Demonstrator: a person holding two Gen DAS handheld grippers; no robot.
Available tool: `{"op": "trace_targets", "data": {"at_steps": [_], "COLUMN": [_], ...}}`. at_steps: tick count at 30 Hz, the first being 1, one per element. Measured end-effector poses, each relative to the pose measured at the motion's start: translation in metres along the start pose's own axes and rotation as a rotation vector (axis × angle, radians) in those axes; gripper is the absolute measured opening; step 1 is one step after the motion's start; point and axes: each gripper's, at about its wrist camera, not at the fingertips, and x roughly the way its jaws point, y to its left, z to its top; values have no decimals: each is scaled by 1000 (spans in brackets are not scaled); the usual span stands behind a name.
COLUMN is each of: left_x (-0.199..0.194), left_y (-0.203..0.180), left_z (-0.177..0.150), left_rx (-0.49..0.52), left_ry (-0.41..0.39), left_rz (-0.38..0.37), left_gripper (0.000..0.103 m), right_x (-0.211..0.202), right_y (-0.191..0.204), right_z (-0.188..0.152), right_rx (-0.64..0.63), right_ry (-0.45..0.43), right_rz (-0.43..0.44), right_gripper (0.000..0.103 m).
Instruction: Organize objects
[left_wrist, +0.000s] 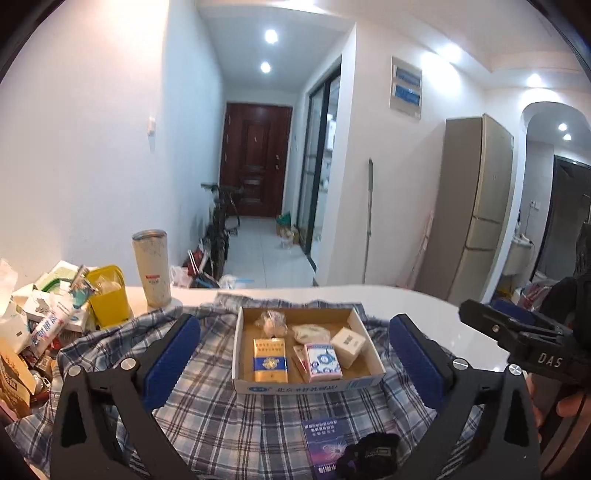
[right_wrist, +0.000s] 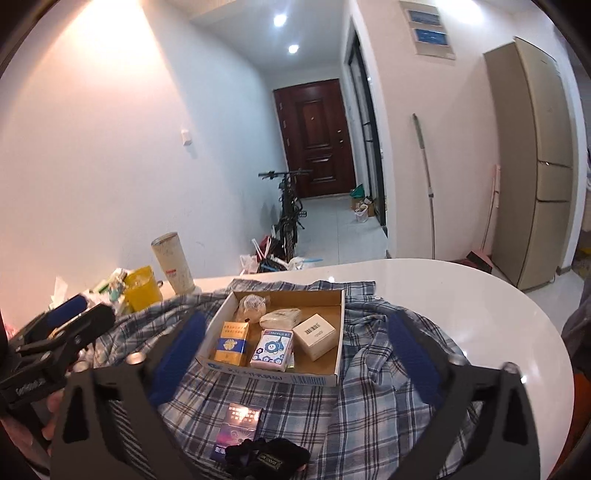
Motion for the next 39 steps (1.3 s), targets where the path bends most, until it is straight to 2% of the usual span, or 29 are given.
{"op": "trace_targets", "data": {"at_steps": [2, 7, 12, 18, 24, 39], "left_x": [-4, -9, -11, -10, 7, 24], "left_y": [-4, -12, -15, -13, -8, 3], "left_z": [-2, -14, -31, -61, -86, -99], "left_rx": [20, 59, 50, 63, 61, 30], "left_ry": [-9, 9, 43, 62, 136, 164], "left_rz": [17, 5, -19, 18, 20, 41], "left_gripper": [103, 103, 103, 103, 103, 103], "right_x": [-8, -19, -15, -11, 2, 29], "right_y": [-3, -5, -4, 0, 8, 8], "right_z": [-3, -13, -29, -58, -84, -109], "right_rx": [16, 11, -7, -11, -54, -69], "right_ry": [-14, -20, 26, 75, 135, 227], "right_rz": [-2, -1, 19, 27, 6, -25], "right_gripper": [103, 103, 103, 103, 103, 103]}}
